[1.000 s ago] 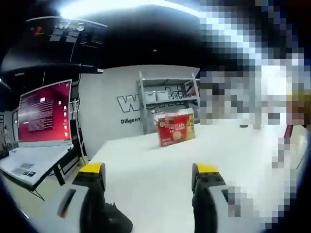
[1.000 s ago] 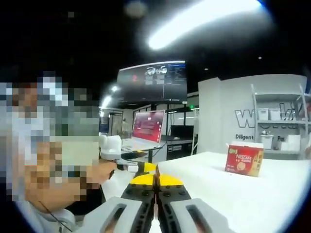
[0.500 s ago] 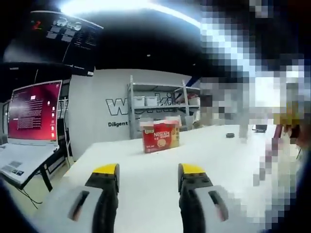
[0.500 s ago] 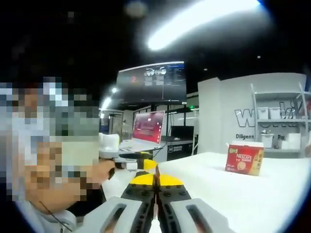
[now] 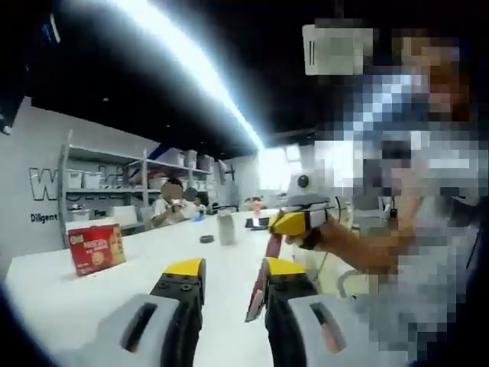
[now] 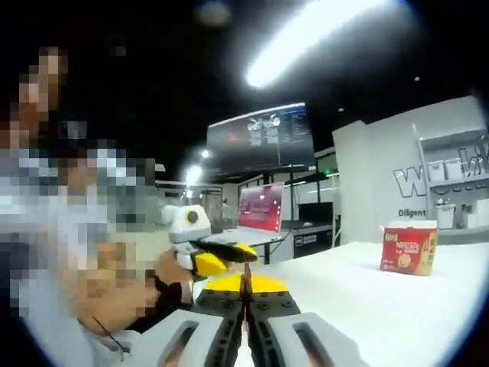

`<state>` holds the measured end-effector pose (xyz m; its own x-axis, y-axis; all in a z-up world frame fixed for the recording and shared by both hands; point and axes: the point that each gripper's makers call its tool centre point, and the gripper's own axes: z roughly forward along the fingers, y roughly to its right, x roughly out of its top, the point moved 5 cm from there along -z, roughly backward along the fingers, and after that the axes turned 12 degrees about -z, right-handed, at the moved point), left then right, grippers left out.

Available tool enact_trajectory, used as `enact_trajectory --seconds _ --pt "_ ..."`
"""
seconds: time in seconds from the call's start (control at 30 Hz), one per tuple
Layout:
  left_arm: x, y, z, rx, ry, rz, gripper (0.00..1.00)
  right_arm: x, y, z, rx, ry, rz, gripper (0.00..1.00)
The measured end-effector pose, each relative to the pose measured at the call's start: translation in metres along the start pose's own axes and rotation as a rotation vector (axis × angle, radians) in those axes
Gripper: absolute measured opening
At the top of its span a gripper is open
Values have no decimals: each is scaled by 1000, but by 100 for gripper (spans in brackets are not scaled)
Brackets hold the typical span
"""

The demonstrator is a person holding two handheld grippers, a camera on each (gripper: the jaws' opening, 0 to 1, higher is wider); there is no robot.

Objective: Tear open the coffee pouch, take out the coffee, and pour the coffee from the pouch into the cup

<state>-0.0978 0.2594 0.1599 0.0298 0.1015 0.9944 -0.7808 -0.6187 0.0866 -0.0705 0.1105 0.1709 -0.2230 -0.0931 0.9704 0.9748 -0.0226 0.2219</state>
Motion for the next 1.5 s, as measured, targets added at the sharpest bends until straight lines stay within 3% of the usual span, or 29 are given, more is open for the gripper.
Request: enact_trajectory --seconds 0.07,0.13,0.2,0.3,0.43,0.5,0.77,0.9,1.03,1.2,1.5 --pt "-1 10 12 -70 6 -48 29 7 -7 -5 71 45 37 0" --pt "-2 24 22 -164 11 -87 27 10 -9 -8 76 46 17 0" --pt "-7 38 28 -249 -24 -117 26 11 -15 -9 100 43 3 0" --pt "-13 55 39 -318 -59 -106 26 14 -18 -11 122 53 6 0" --pt "-28 61 52 -309 -142 -82 20 17 -23 -11 157 73 9 0" --pt "-33 62 53 -310 -156 -68 16 20 -25 -13 161 86 9 0" --pt "-27 65 50 -341 -114 -89 13 23 -19 -15 190 136 48 1" --pt "-25 63 48 -337 -113 -103 13 23 -20 -11 218 157 23 3" --pt "-24 62 47 -332 -113 -115 13 16 -20 -6 221 136 35 19" --pt "-23 63 48 -335 -104 -109 13 7 -24 -1 237 113 51 13" --pt "-19 62 49 -340 -75 -113 13 12 -25 -1 246 122 46 12"
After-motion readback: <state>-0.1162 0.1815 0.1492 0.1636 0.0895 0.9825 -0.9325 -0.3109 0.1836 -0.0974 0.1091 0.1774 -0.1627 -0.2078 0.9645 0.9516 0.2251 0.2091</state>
